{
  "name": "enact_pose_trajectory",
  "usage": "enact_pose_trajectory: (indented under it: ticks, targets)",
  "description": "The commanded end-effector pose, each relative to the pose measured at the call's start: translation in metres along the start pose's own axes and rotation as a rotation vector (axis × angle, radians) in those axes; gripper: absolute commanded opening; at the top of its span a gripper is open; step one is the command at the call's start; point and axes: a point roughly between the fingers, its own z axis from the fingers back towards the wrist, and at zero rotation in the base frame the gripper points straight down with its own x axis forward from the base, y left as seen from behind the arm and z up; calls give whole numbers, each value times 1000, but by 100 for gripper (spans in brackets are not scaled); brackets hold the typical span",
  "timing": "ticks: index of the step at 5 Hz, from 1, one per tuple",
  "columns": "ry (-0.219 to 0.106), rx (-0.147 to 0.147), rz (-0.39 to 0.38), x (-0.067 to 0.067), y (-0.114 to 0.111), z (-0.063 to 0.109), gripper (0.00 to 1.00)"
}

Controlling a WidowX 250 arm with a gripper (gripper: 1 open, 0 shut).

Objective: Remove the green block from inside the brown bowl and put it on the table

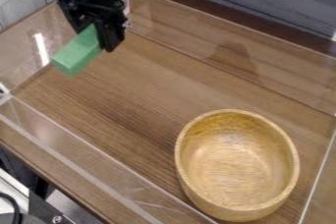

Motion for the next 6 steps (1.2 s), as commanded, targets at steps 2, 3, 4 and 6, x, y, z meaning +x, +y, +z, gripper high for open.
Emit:
enact_pose_trajectory:
  ticks: [2,3,4,6]
  targets:
    - [-24,25,-20,6,-8,-10,0]
    - [-25,27,-21,8,-11,-21,0]
    - [-28,33,-9,13,-16,-21,0]
    - [-39,35,7,17,-15,-26,0]
